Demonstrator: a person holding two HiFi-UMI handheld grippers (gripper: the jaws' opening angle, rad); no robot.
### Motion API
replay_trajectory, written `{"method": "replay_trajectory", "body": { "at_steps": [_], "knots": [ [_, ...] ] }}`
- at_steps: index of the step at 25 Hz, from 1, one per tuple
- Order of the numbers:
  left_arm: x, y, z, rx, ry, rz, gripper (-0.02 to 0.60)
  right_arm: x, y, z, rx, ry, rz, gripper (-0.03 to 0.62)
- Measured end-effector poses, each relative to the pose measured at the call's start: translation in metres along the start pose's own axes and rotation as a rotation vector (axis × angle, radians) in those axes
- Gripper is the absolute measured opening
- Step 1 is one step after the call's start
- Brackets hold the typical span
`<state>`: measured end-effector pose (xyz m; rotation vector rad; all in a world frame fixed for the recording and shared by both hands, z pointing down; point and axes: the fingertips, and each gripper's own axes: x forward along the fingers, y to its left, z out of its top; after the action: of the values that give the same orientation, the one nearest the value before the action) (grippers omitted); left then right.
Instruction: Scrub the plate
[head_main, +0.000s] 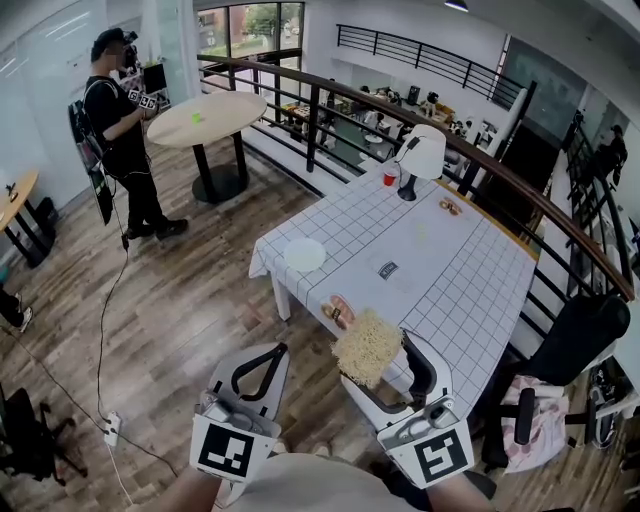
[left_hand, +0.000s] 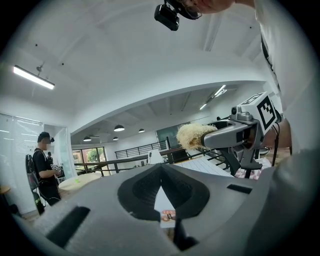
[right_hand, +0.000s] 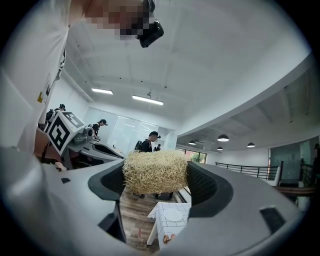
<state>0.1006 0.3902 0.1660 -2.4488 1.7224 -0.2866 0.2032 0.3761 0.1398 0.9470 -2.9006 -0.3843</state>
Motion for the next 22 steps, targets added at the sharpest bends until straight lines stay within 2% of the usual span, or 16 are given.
{"method": "replay_trajectory", "body": {
  "at_steps": [6, 15, 19, 22],
  "knots": [
    [0.01, -0.014, -0.006, -0.006, 0.034, 0.028, 0.011, -0.015, -0.015, -0.017, 0.007, 0.022, 0.023, 0.37],
    [0.014, -0.038, 0.005, -0.001, 0.027, 0.036, 0.012, -0.032, -0.031, -0.044, 0.047, 0.055, 0.031, 0.37],
    [0.014, -0.043, 0.007, 0.023, 0.037, 0.034, 0.011, -0.037, -0.032, -0.05, 0.074, 0.054, 0.039, 0.37],
    [0.008, -0.044, -0.002, 0.003, 0.03, 0.04, 0.011, -0.038, -0.026, -0.059, 0.062, 0.055, 0.04, 0.37]
  ]
}}
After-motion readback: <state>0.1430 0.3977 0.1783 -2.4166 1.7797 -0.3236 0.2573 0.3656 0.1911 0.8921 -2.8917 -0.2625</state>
